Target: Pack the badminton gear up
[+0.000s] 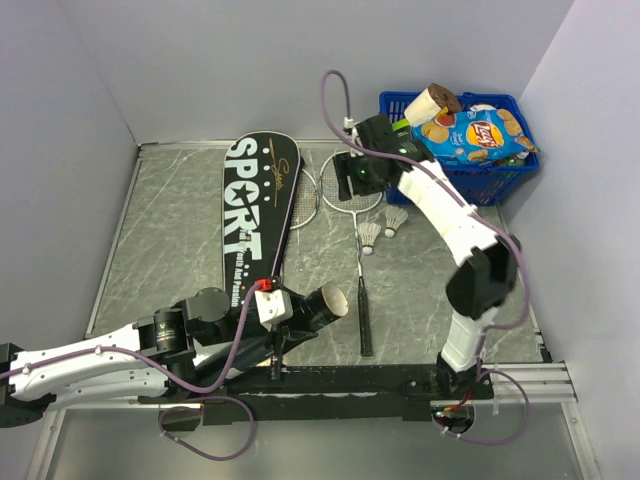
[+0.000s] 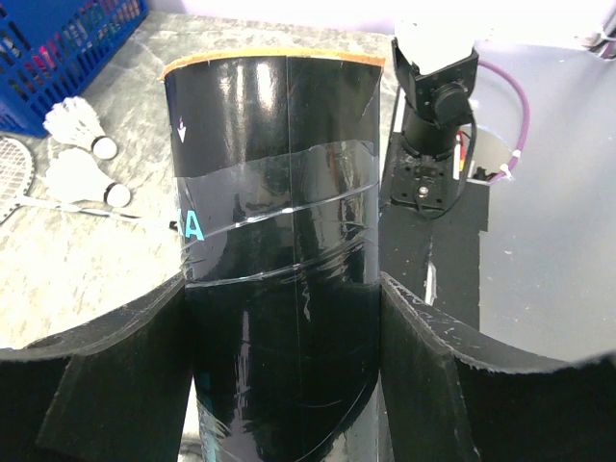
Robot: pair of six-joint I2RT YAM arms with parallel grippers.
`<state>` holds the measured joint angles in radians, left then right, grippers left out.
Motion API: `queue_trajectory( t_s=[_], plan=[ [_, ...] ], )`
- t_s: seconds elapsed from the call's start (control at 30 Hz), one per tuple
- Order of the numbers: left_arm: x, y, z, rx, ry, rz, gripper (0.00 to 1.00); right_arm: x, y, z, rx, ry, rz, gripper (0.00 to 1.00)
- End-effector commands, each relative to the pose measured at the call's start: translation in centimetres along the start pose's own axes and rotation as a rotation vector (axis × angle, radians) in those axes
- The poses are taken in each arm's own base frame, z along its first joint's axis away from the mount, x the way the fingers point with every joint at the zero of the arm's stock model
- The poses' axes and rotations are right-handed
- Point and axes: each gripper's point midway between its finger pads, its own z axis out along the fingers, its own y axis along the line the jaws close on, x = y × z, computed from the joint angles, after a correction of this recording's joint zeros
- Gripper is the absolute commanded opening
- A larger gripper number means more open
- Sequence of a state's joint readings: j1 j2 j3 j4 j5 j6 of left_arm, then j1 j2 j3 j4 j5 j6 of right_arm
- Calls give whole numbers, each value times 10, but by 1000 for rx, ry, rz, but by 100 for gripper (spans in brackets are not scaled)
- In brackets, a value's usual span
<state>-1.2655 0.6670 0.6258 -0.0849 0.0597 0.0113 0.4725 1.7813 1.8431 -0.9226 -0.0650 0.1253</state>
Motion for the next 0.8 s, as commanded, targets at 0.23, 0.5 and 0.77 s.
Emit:
queue_trajectory(
  t_s=[0.23,0.5,0.77],
  plan=[
    [-27,0,-3,-7,-72,0,46,30,-41,78,140,236,-178,74],
    [-27,0,-3,-7,-69,1,46,45,-59,105,197,301,-152,73],
    [-27,0,-3,-8,-66,-1,46,62,-66,125,202,370,-140,72]
  ],
)
